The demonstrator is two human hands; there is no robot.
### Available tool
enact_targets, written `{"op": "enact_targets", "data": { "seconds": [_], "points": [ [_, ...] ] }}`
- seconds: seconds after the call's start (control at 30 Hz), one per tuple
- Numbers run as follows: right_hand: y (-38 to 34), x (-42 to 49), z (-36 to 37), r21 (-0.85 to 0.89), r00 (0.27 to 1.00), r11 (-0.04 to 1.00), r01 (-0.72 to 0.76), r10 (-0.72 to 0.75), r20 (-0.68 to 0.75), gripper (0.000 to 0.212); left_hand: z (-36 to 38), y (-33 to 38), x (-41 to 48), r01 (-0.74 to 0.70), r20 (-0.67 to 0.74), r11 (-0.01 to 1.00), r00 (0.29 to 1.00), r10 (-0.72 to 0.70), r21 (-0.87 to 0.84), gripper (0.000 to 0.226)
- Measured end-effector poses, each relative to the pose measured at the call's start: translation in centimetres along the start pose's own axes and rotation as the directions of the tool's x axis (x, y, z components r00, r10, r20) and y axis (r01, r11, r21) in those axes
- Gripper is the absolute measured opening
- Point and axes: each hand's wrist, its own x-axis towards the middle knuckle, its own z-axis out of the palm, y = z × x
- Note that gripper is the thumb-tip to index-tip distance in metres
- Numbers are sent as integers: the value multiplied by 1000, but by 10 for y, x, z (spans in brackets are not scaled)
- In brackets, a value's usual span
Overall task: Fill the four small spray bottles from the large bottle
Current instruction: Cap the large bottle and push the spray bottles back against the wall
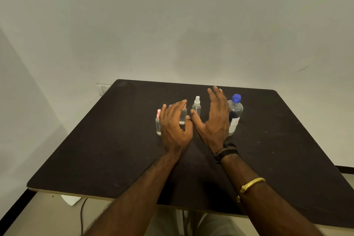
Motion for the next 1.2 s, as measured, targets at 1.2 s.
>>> {"op": "enact_targets", "data": {
  "seconds": [1.2],
  "points": [
    [27, -11, 72, 174, 788, 789, -589, 513, 341, 97, -5, -78, -5, 607, 294, 793, 768, -568, -53, 61]
  ]
}}
